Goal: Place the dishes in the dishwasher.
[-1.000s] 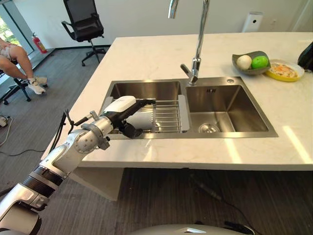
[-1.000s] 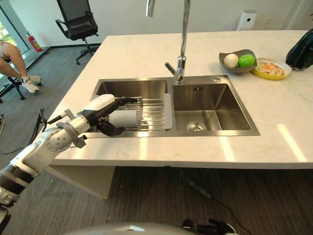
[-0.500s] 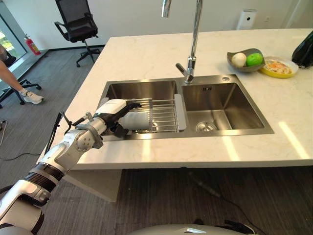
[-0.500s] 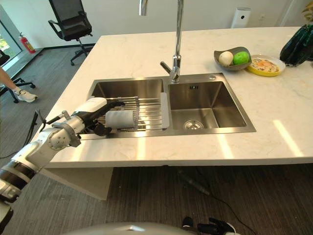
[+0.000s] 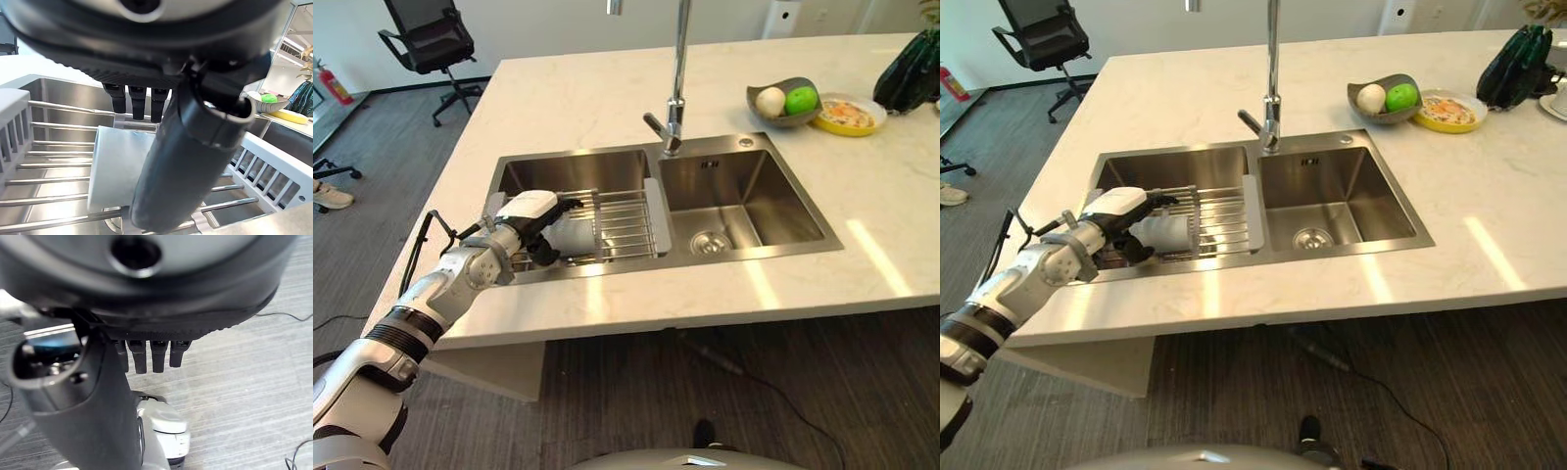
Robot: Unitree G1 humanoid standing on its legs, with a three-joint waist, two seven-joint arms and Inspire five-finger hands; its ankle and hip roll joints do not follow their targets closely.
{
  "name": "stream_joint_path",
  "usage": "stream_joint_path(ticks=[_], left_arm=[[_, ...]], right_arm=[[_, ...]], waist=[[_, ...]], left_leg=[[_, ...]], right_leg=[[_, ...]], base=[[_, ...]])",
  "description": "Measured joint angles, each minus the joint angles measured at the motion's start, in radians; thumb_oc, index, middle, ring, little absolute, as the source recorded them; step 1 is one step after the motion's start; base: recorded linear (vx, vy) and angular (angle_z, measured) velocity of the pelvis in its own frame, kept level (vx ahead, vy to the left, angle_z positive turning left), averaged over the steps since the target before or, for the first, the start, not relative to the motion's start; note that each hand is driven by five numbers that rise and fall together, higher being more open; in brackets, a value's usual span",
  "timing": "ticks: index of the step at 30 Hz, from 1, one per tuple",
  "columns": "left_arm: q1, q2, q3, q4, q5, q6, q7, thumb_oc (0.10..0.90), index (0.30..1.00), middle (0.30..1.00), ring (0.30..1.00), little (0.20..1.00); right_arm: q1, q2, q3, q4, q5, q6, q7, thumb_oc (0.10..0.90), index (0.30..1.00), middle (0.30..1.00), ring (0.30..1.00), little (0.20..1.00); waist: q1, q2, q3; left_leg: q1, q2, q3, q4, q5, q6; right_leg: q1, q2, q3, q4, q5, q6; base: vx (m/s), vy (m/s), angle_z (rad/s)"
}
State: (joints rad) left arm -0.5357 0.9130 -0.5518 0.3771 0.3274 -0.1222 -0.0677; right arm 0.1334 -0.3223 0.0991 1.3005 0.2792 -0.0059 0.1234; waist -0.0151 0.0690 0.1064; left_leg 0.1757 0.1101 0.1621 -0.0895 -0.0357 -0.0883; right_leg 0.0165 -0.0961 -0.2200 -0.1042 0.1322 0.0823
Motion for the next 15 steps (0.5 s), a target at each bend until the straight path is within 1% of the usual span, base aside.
stream_joint_path(ticks=[4, 7, 9, 12, 13, 15], left_arm=[[-0.015, 0.0, -0.032, 0.056, -0.001, 0.004, -0.006, 0.8, 0.9, 0.9, 0.9, 0.9], [-0.038, 0.0, -0.062, 0.084, -0.002, 0.004, -0.013, 0.8, 0.9, 0.9, 0.9, 0.9], [-0.04, 0.0, -0.063, 0.086, -0.002, 0.023, -0.031, 0.8, 0.9, 0.9, 0.9, 0.9], [-0.164, -0.034, -0.166, 0.211, -0.003, 0.049, -0.064, 0.8, 0.9, 0.9, 0.9, 0.9], [-0.182, -0.034, -0.174, 0.225, -0.002, 0.063, -0.076, 0.8, 0.9, 0.9, 0.9, 0.9], [-0.226, -0.04, -0.209, 0.278, -0.003, 0.07, -0.09, 0.8, 0.9, 0.9, 0.9, 0.9]], right_arm=[[0.008, -0.003, 0.0, 0.0, 0.0, 0.002, 0.005, 0.8, 0.9, 0.9, 0.9, 0.9], [0.008, -0.006, 0.0, -0.002, 0.0, 0.002, 0.008, 0.8, 0.9, 0.9, 0.9, 0.9], [0.008, -0.012, 0.0, -0.007, 0.0, 0.0, 0.014, 0.8, 0.9, 0.9, 0.9, 0.9], [-0.01, -0.009, 0.0, 0.009, -0.001, 0.009, 0.009, 0.8, 0.9, 0.9, 0.9, 0.9], [-0.015, -0.009, 0.0, 0.006, -0.001, 0.008, 0.008, 0.8, 0.9, 0.9, 0.9, 0.9], [-0.022, -0.009, 0.001, 0.008, 0.0, 0.006, 0.006, 0.8, 0.9, 0.9, 0.9, 0.9]], waist=[[-0.016, 0.001, 0.007], [-0.017, 0.002, 0.017], [-0.018, 0.005, 0.021], [-0.015, 0.007, 0.024], [-0.017, 0.007, 0.024], [-0.02, 0.008, 0.025]], left_leg=[[0.002, 0.003, 0.018, 0.0, 0.0, 0.0], [0.003, 0.005, 0.02, 0.0, 0.0, 0.0], [0.004, 0.005, 0.021, 0.0, 0.0, 0.0], [0.003, 0.005, 0.021, 0.0, 0.0, 0.0], [0.004, 0.005, 0.023, 0.0, 0.0, 0.0], [0.001, 0.005, 0.027, 0.0, 0.0, 0.0]], right_leg=[[-0.004, 0.004, 0.009, 0.0, -0.002, 0.002], [-0.005, 0.006, 0.01, 0.0, 0.0, 0.003], [-0.005, 0.006, 0.011, 0.0, 0.0, 0.003], [-0.005, 0.006, 0.011, 0.0, 0.003, 0.002], [-0.006, 0.006, 0.012, 0.0, 0.003, 0.002], [-0.012, 0.007, 0.017, 0.0, 0.004, 0.001]], base=[[-0.01, 0.005, -0.1], [0.0, 0.002, -0.01], [0.0, 0.0, 0.0], [0.0, 0.0, 0.0], [-0.01, 0.005, -0.05], [-0.01, 0.005, -0.11]])
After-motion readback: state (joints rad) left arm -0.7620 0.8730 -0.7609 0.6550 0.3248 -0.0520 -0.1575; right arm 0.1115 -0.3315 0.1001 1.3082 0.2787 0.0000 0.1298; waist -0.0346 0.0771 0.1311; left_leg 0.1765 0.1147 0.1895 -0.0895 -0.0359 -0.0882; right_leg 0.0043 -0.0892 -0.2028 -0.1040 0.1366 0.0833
